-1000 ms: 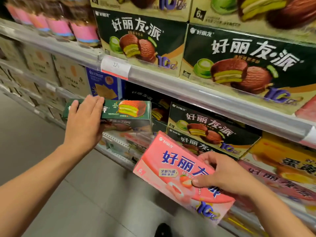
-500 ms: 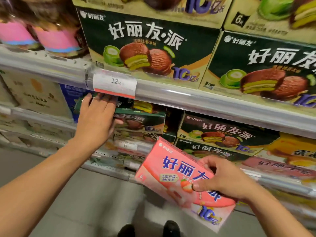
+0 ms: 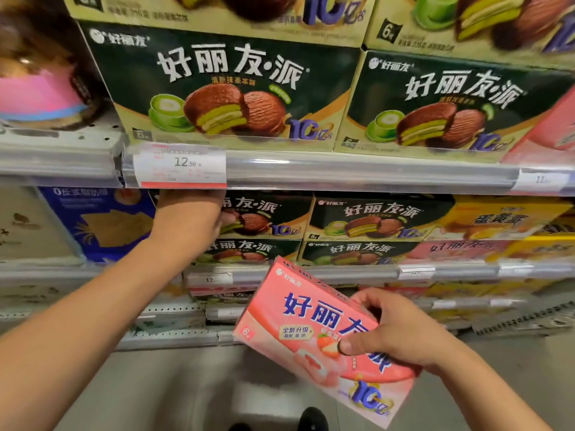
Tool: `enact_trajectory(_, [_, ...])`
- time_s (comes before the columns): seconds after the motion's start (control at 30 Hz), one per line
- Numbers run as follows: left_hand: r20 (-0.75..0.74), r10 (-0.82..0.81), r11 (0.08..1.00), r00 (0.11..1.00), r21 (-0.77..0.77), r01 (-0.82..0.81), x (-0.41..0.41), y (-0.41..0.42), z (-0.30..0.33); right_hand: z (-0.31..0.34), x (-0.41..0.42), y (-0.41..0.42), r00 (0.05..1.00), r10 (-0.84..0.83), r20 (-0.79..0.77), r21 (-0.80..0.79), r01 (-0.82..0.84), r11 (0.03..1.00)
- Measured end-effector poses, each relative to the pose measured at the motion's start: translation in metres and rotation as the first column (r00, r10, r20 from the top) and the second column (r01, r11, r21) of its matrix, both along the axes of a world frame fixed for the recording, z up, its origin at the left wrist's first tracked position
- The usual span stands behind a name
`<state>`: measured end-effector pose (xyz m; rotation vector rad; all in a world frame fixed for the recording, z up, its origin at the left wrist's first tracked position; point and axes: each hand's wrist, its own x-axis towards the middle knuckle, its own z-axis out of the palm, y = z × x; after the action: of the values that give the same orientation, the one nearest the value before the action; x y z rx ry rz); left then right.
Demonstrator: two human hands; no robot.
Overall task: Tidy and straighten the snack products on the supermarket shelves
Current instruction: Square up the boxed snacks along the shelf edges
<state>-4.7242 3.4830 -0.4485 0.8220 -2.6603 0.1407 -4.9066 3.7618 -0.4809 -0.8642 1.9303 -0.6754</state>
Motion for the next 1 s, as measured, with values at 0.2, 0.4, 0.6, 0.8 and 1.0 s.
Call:
enact_trajectory(0.2, [0.034,0.030,0.998,0.999,0.057,-0.032,0.000,-0.007,-0.009,0.003,0.007,0.005,1.000,-0.021,0.003,0.017,0.020,1.000])
enact_trajectory(0.4, [0.010,-0.033,0.996,0.999,-0.078,0.033,0.008,0.008,-0.017,0.006,0.011,0.008,1.000,-0.015,-0.012,0.030,0.016,0.999])
enact_trajectory(0.6, [-0.346,0.252,0.287,0.904,0.919,0.272,0.033,0.099,-0.045,0.008,0.009,0.025,0.997,-0.061,-0.044,0.033,0.062,0.998])
enact_trajectory(0.8, [-0.198,0.123,-0.218,0.972,0.951,0.221,-0.002,0.140,-0.069,0.016,0.001,0.068,0.990,-0.097,-0.105,0.079,0.105,0.991])
enact_trajectory(1.0, [-0.245,0.089,-0.302,0.966,0.917,0.260,-0.043,0.186,-0.079,0.025,-0.026,0.134,0.923,-0.075,-0.377,0.087,0.116,0.989])
